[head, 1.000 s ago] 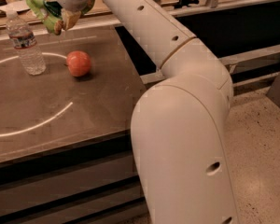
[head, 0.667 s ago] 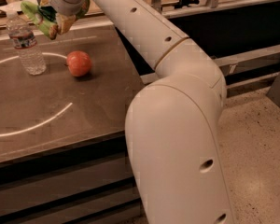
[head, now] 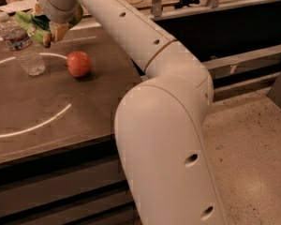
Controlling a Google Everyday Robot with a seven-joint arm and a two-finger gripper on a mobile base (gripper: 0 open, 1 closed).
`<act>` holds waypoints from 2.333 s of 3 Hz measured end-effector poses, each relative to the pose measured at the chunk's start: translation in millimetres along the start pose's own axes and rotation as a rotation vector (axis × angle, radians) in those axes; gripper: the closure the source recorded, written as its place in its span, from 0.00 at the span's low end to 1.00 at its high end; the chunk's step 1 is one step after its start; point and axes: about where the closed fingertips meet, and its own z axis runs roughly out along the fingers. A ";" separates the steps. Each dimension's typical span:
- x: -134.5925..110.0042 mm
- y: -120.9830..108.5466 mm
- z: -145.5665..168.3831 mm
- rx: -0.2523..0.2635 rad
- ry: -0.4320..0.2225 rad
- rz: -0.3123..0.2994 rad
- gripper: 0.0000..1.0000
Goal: Move green rice chip bag near water bottle
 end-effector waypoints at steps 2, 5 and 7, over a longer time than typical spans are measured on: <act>10.6 24.5 14.2 -0.016 -0.043 0.089 1.00; 10.3 39.4 26.4 -0.051 -0.066 0.111 1.00; 9.1 45.5 34.1 -0.075 -0.075 0.118 0.88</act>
Offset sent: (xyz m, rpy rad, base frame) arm 0.0076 -0.0270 -0.0329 0.0709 0.1188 -0.0565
